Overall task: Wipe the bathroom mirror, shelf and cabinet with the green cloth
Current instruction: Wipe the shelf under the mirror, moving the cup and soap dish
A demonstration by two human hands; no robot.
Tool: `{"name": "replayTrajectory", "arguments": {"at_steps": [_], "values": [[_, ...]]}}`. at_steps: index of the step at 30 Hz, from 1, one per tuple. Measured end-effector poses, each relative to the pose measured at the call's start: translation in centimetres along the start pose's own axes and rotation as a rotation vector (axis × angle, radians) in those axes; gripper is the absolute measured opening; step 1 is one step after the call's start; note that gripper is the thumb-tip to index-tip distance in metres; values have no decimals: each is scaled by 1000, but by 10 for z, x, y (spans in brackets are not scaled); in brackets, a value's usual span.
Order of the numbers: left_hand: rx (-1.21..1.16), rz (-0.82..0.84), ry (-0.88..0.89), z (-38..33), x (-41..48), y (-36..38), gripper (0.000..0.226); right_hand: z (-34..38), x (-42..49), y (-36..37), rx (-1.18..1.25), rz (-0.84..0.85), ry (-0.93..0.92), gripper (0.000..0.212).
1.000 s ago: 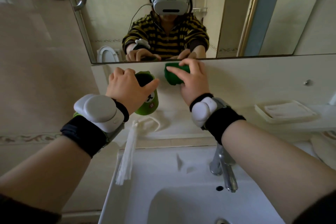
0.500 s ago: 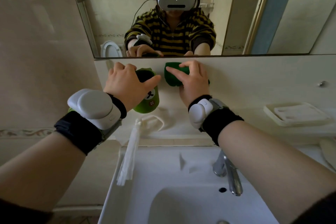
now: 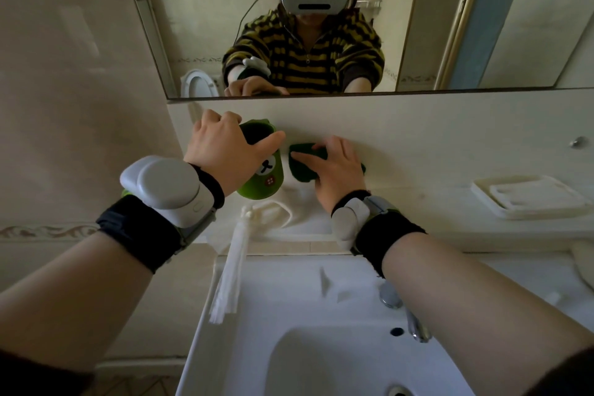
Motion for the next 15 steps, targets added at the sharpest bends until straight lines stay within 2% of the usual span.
{"name": "replayTrajectory", "arguments": {"at_steps": [8, 15], "values": [[8, 14, -6, 2, -1, 4, 89, -3, -12, 22, 9, 206, 35, 42], [-1, 19, -9, -5, -6, 7, 89, -6, -16, 26, 7, 478, 49, 39]]}}
Point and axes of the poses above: each hand's wrist, its own x-axis towards the middle knuckle, its own y-axis out of the palm, z = x × y, the point moved 4 cm from there along x, towards the middle knuckle, and after that the axes turned 13 degrees about -x, right-handed, at the moved point
